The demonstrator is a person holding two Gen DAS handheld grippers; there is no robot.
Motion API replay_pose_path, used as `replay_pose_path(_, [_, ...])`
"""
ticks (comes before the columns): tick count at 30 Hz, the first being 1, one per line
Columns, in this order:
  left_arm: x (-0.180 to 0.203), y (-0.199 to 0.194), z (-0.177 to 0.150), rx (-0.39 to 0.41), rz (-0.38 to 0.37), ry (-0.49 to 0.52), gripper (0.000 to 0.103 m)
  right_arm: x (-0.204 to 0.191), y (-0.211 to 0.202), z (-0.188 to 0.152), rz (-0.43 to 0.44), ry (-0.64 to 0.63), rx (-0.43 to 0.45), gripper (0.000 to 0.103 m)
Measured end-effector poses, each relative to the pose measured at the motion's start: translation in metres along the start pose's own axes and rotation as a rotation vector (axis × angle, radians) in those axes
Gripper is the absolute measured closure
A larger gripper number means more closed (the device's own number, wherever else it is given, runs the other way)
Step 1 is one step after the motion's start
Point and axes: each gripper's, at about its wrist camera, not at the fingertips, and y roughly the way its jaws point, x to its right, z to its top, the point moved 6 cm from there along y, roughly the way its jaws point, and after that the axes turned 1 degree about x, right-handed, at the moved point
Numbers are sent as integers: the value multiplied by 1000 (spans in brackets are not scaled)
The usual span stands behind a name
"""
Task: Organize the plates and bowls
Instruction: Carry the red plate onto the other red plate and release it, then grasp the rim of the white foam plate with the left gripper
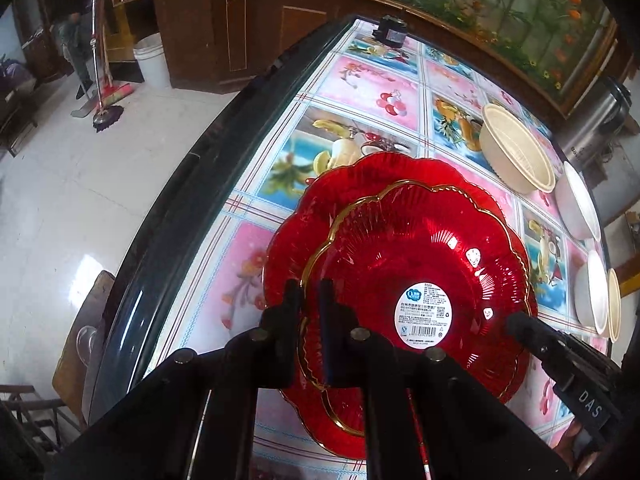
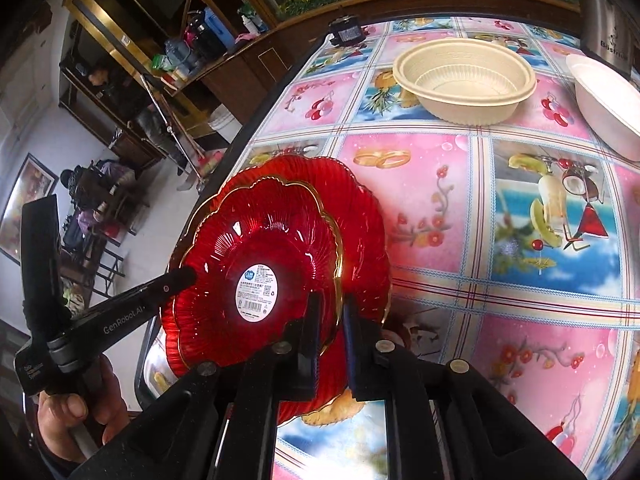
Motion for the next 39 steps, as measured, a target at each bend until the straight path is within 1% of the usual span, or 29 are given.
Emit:
replay_pose_path(1, [0,1,1,0,-4,-2,96,-2,0,0,-4,-7,0,89])
replay_pose_path(4, [-1,-1,2,21,0,-16,96,-7,-1,0,-8,-31,6,80])
replay_pose_path(5, [-1,-3,3,31,-5,-18,96,-8,-2,0,-13,-37,9,74])
replay_pose_path(6, [-1,-4,4,34,-4,-18,96,-10,-4,0,-19,-48,19,72])
replay_pose_path(8, [-1,-7,5,40,-9,-29,96,-13,-7,2,-35,-71,33,61])
replay_pose_path(9, [-1,-9,6,44,-6,-36,94,-14,-10,2,-36,-75,43,56])
replay_pose_path(10, [-1,-10,7,48,-2,-44,89,-14,-13,3,-40,-79,54,54])
replay_pose_path(11, [-2,-12,7,55,-3,-54,77,-15,-17,4,-45,-83,66,49])
replay_pose_path(12, [0,-15,8,67,-26,-64,66,-15,-21,5,-46,-87,77,44])
replay_pose_path(13, [2,-17,8,72,-42,-68,60,-15,-26,6,-47,-90,93,42])
replay_pose_path(14, [4,-21,8,78,-46,-71,49,-15,-29,6,-46,-90,101,40])
replay_pose_path(15, [6,-25,9,91,-48,-74,41,-14,-33,6,-36,-87,112,38])
replay_pose_path(17, [13,-35,10,126,-59,-73,38,-13,-40,6,-13,-73,123,36])
replay_pose_path(19, [21,-43,10,143,-74,-66,35,-8,-49,3,13,-55,142,34])
replay_pose_path(20, [26,-46,9,151,-87,-66,30,-4,-54,2,23,-40,150,33])
replay_pose_path(23, [48,-54,5,163,-139,-55,29,13,-72,-6,72,13,174,30])
replay_pose_path(25, [66,-56,-1,151,-187,-35,29,26,-83,-12,87,50,185,30])
replay_pose_path(27, [91,-54,-8,123,-237,-2,29,49,-100,-21,120,112,201,30])
replay_pose_path(28, [100,-54,-10,115,-253,11,29,60,-109,-26,124,143,215,30])
replay_pose_path(29, [118,-52,-14,101,-278,37,29,68,-116,-29,124,166,230,30])
replay_pose_path(31, [146,-48,-20,76,-312,76,29,98,-140,-38,125,231,274,30])
replay_pose_path(34, [186,-43,-30,44,-363,133,29,139,-168,-49,98,326,328,29])
replay_pose_path(36, [215,-40,-36,30,-395,161,29,175,-187,-55,79,414,372,28])
replay_pose_path(39, [252,-34,-40,10,-428,188,29,216,-199,-59,59,515,394,28])
